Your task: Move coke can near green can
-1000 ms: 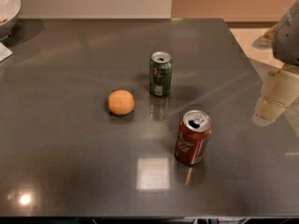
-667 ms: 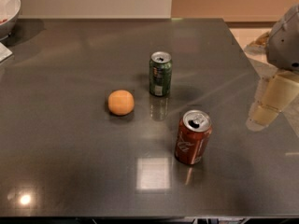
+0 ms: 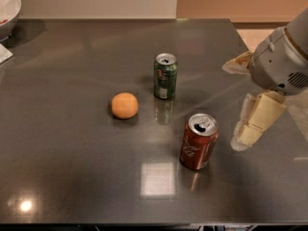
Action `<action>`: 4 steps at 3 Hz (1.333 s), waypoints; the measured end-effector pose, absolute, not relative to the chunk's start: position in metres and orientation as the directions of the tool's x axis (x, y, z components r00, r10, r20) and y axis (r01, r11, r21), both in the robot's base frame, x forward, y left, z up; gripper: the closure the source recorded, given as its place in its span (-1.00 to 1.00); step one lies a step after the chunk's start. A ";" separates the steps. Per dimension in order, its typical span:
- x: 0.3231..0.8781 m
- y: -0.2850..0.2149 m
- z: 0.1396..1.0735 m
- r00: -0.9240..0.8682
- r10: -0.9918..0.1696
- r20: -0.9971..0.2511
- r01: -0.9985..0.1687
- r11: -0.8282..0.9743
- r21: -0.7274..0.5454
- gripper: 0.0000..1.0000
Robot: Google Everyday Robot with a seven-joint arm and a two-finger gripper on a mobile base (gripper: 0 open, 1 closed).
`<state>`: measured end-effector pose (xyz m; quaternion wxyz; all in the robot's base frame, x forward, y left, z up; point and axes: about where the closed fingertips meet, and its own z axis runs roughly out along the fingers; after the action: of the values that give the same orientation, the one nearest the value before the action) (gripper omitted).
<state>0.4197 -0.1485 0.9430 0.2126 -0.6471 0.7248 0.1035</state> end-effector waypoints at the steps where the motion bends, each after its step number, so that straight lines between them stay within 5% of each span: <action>1: 0.411 -0.130 0.930 -0.036 -0.871 -0.490 -0.989 0.101 -0.107 -1.00; 4: 0.387 -0.099 0.907 0.037 -0.837 -0.546 -0.996 0.011 -0.084 -1.00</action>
Offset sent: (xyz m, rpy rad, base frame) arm -0.0315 0.0464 -0.0390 0.1286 0.0447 0.1483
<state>0.3870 -0.0994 0.9067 0.2315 -0.6818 0.6723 0.1722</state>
